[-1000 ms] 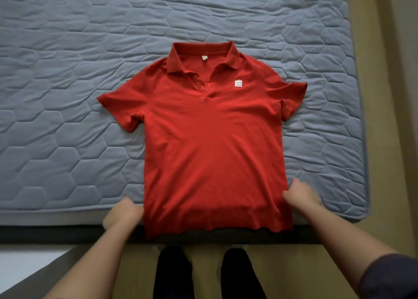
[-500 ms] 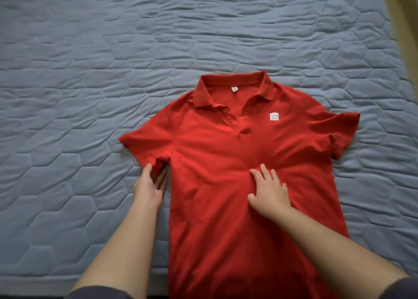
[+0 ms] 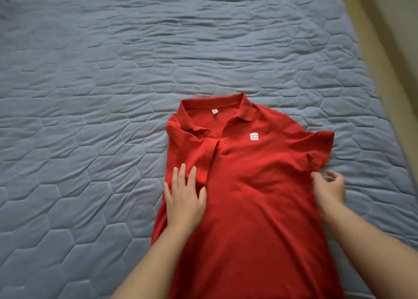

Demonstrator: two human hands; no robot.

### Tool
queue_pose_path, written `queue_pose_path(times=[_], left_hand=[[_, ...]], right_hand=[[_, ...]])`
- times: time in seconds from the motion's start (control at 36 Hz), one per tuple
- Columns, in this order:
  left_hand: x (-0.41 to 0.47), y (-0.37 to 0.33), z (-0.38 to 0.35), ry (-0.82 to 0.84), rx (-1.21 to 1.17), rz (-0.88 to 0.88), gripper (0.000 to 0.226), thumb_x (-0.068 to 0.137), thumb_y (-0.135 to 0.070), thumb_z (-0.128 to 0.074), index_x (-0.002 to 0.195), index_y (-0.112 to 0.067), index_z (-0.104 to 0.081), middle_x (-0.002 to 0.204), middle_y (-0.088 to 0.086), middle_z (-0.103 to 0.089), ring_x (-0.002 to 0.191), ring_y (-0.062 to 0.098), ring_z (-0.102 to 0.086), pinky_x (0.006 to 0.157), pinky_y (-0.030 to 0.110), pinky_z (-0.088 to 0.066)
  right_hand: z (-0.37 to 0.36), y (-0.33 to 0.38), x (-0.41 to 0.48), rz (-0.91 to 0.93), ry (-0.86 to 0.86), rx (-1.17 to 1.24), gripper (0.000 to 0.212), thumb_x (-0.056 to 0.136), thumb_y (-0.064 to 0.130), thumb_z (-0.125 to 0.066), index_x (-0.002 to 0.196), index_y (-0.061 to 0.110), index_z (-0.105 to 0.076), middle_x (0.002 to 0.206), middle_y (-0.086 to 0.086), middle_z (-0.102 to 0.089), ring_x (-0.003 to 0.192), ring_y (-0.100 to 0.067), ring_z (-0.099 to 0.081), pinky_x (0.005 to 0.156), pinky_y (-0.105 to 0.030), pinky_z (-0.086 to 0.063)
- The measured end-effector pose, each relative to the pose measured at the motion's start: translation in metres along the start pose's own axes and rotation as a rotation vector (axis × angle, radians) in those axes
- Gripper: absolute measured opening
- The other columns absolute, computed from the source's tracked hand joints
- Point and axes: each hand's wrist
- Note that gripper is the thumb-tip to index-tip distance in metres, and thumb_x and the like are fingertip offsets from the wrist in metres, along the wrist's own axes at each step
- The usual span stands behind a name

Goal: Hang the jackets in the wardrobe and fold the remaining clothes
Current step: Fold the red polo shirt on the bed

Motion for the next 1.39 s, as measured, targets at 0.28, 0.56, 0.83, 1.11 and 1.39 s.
queue_pose_path(times=[0.28, 0.56, 0.83, 1.11, 1.39], left_hand=[[-0.003, 0.014, -0.049, -0.009, 0.208, 0.007, 0.073, 0.087, -0.04, -0.057, 0.15, -0.018, -0.027, 0.159, 0.009, -0.016, 0.146, 0.027, -0.014, 0.113, 0.056, -0.014], [-0.017, -0.002, -0.014, 0.141, 0.217, 0.079, 0.076, 0.091, -0.04, -0.045, 0.153, -0.025, -0.002, 0.161, 0.002, 0.006, 0.148, 0.021, 0.002, 0.117, 0.049, -0.011], [-0.077, 0.024, 0.01, 0.135, 0.121, 0.285, 0.081, 0.086, -0.032, -0.059, 0.152, -0.02, -0.013, 0.16, 0.006, -0.007, 0.147, 0.023, -0.011, 0.113, 0.052, -0.02], [-0.147, 0.078, -0.011, 0.191, -0.245, 0.671, 0.046, 0.081, -0.012, -0.068, 0.122, 0.0, -0.05, 0.119, 0.026, -0.055, 0.109, 0.04, -0.055, 0.093, 0.048, -0.043], [-0.096, 0.02, -0.008, -0.17, -0.029, 0.155, 0.07, 0.07, -0.006, -0.073, 0.135, -0.001, -0.046, 0.147, 0.021, -0.038, 0.136, 0.039, -0.035, 0.107, 0.056, -0.029]], right_hand=[[-0.005, 0.017, 0.051, -0.343, 0.353, 0.437, 0.024, 0.094, 0.028, -0.055, 0.117, 0.022, -0.054, 0.094, 0.001, -0.061, 0.07, -0.01, -0.056, 0.05, -0.022, -0.047], [-0.003, 0.063, 0.014, 0.393, 0.305, 0.326, 0.051, 0.081, -0.012, -0.054, 0.122, 0.018, -0.054, 0.067, 0.005, -0.049, 0.048, 0.003, -0.046, 0.052, -0.01, -0.039], [-0.003, 0.032, -0.044, 0.421, 0.555, -0.004, 0.049, 0.086, -0.002, -0.061, 0.132, 0.005, -0.046, 0.117, -0.016, -0.054, 0.098, -0.021, -0.055, 0.089, -0.031, -0.045], [0.07, -0.099, -0.045, 0.231, 0.538, -0.632, 0.033, 0.087, 0.01, -0.064, 0.118, 0.002, -0.053, 0.118, -0.019, -0.063, 0.108, -0.03, -0.059, 0.085, -0.031, -0.041], [0.033, -0.05, -0.027, 0.428, 0.524, -0.716, 0.037, 0.086, 0.024, -0.064, 0.117, 0.01, -0.049, 0.114, -0.017, -0.064, 0.107, -0.034, -0.06, 0.085, -0.036, -0.046]])
Point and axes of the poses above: each hand's wrist, its own x-axis towards the middle knuckle, its own z-axis out of the back of the hand, y = z × x
